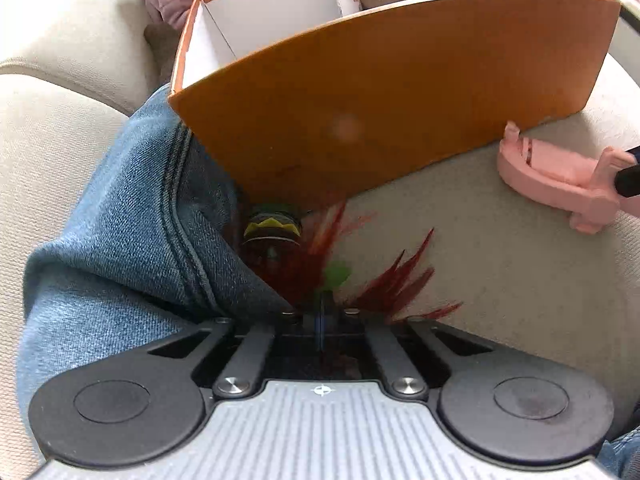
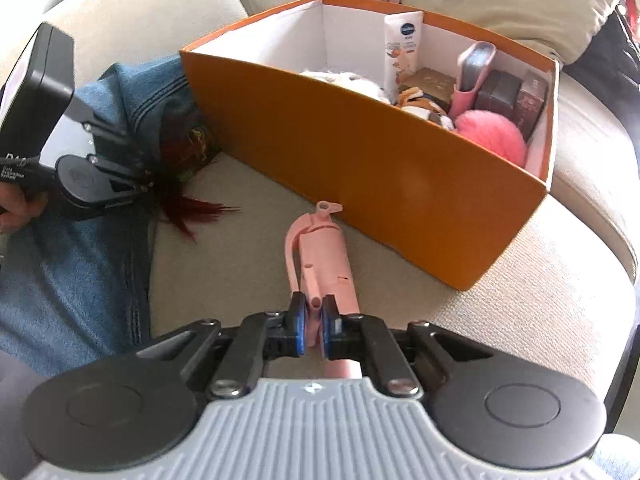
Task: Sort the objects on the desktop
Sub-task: 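Grasp the feather cat toy with the left tool while the right tool grasps the pink toy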
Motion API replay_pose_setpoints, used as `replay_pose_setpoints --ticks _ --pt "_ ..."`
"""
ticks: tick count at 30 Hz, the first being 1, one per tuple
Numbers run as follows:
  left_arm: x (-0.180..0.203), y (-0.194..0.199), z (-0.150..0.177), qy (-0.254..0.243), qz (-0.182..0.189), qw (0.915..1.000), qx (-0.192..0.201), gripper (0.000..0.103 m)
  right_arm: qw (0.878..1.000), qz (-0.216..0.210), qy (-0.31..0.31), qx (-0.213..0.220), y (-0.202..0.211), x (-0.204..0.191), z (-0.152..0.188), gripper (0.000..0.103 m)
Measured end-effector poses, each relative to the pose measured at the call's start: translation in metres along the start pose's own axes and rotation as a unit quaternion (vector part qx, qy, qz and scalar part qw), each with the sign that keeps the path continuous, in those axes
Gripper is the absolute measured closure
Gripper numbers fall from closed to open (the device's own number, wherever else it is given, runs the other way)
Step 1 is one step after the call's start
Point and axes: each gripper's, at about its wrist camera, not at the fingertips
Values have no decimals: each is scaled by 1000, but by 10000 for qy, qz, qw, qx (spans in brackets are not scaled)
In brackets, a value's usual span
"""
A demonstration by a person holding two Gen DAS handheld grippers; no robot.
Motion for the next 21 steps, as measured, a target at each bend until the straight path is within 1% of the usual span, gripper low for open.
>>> replay_pose_setpoints --ticks 4,7,9,11,16,17,18,21 --pt "-11 23 3 238 244 9987 377 103 9999 121 -99 -20 0 7 2 90" --pt "-27 45 3 590 717 9936 649 103 9998 87 -189 -17 -1 9 2 90" --pt "-41 60 1 844 1138 9862 854 103 9997 92 -217 -12 -1 9 2 90" --pt "-55 75 -1 1090 1595 9759 1016 103 9997 111 -238 -11 -1 8 2 90" --pt "-63 93 -16 1332 2412 9530 1259 103 9994 112 -331 0 -1 9 2 89" --pt "-62 94 -19 1340 2487 9505 1295 103 9993 111 -348 4 -1 9 2 89" --pt "-58 89 -27 1316 2518 9500 1296 103 9993 112 -358 9 -1 9 2 89" --pt "-47 76 -32 1241 2562 9514 1174 103 9991 112 -400 17 -2 10 2 88"
Point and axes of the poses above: each gripper's, at about its wrist camera, not at the fingertips, and y roughly against the way its jaws point, x to its right, z to its underside
